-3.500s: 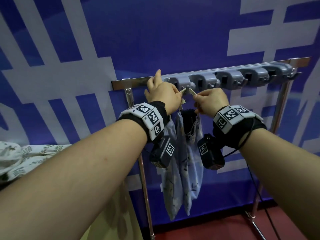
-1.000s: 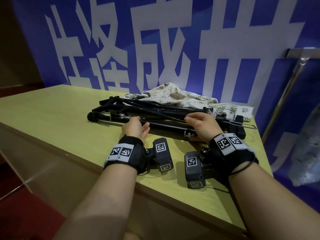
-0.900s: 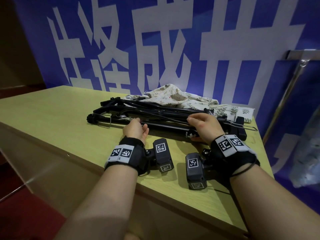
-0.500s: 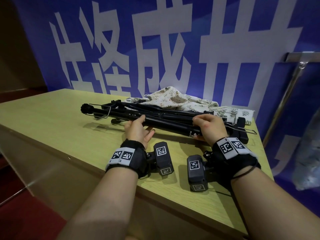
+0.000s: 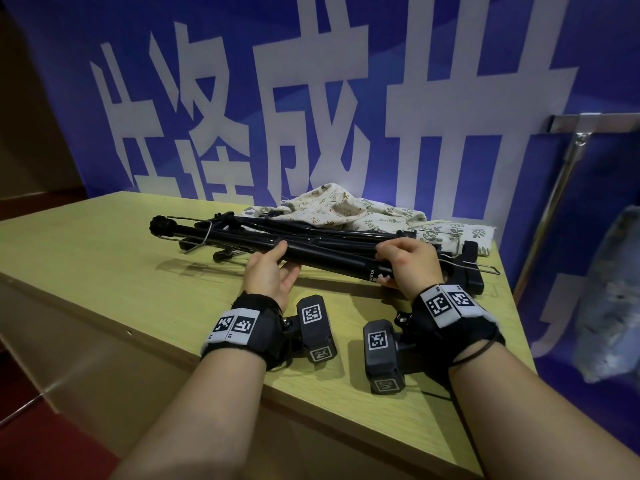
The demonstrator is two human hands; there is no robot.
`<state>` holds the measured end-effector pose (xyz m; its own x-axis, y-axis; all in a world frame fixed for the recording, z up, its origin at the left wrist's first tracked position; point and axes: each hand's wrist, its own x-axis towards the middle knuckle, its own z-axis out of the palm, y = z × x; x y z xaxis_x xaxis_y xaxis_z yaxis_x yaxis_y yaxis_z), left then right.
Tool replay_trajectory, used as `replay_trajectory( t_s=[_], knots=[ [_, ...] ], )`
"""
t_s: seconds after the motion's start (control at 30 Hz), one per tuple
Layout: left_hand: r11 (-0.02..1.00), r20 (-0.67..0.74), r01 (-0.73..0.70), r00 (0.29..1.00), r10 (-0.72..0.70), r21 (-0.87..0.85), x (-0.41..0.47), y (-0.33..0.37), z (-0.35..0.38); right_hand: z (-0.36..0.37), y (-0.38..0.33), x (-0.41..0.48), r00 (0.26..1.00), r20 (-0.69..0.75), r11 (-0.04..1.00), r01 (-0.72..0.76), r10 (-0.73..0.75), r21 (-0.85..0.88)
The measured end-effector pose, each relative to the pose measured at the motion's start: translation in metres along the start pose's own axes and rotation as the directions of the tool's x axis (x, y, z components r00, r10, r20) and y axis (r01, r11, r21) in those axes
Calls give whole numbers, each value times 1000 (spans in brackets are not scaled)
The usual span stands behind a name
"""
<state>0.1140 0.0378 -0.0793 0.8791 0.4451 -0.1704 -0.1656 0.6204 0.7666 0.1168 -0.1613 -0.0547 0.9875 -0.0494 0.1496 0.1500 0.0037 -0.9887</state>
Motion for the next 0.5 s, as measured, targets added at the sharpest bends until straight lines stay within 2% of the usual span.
replay_trajectory(
  t_s=[0.33, 0.5],
  knots=[
    [998, 115, 35, 993, -28, -56, 1, 1, -3, -3, -4, -7, 999, 9, 999, 32, -32, 38],
    [991, 119, 37, 993, -22, -125, 3, 1, -3, -4, -9, -10, 994, 12, 985, 104, -107, 136]
  ],
)
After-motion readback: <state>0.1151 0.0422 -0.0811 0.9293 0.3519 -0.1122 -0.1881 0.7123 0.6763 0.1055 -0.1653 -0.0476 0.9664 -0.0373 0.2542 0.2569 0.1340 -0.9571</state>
